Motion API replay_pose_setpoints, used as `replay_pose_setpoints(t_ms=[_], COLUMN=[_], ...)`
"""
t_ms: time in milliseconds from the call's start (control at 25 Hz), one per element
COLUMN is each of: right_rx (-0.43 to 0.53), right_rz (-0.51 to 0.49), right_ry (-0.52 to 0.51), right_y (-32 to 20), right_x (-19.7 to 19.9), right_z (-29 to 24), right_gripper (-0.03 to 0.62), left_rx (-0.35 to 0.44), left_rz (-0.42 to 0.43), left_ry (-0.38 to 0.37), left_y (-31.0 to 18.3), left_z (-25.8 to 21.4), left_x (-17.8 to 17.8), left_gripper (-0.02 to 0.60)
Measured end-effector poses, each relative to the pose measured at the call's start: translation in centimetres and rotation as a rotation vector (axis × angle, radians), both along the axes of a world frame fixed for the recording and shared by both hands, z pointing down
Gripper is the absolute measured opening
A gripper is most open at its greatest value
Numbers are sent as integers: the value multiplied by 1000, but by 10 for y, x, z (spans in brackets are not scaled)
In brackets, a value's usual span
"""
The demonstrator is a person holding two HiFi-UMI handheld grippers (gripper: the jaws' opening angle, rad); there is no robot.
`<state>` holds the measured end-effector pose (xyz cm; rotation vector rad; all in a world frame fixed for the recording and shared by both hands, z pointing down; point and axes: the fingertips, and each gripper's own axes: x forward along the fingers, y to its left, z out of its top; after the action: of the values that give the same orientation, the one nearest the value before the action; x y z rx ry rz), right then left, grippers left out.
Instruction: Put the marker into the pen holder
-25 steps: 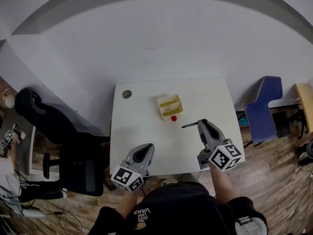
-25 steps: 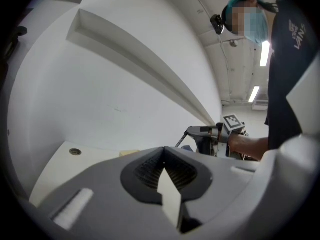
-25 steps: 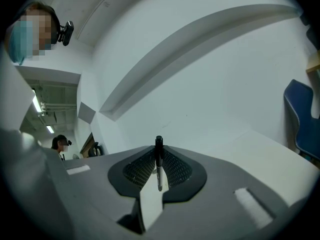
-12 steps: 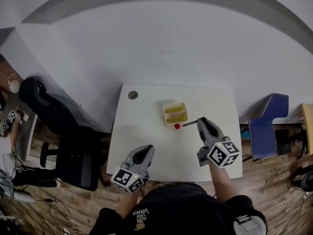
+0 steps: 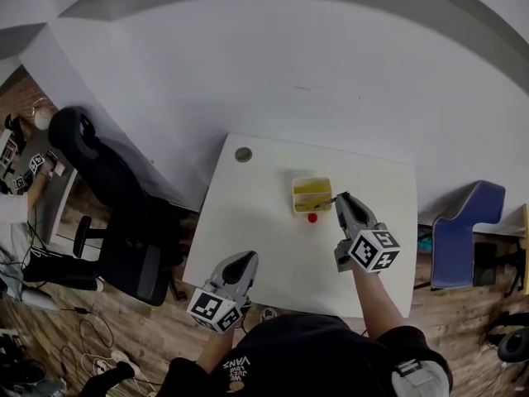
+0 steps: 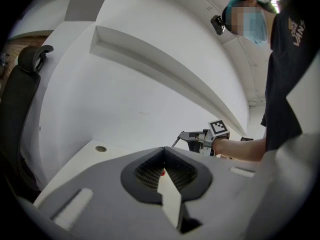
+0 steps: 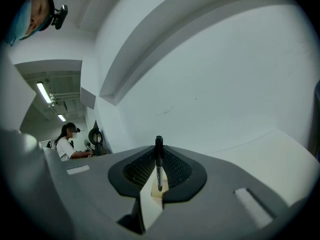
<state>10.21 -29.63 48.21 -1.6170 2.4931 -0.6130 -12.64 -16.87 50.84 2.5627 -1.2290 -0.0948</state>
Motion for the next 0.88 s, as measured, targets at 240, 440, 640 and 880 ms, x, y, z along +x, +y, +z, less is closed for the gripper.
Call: replay_pose_setpoints(t_ms=[240,440,640,880], right_rx=[-35,-60,-96,-138], right_rz=[-19,-20,-10,-3], right_ry=[51,102,120,145], right_y=[-19,-27,-30,-30], right_x=[-15,-20,-21,-21], right_z=[31,53,72,91], right_gripper=[46,46,46,46], left_rx=[-17,-30,-44,-50], left_rz=[-48,-81,-96,-83], left_ry=[-18,-24,-24,-28], left_y=[6,11,14,12], left_z=[1,5,9,11], left_x=[-9,-16,-22,-19], left_gripper=[52,52,52,52])
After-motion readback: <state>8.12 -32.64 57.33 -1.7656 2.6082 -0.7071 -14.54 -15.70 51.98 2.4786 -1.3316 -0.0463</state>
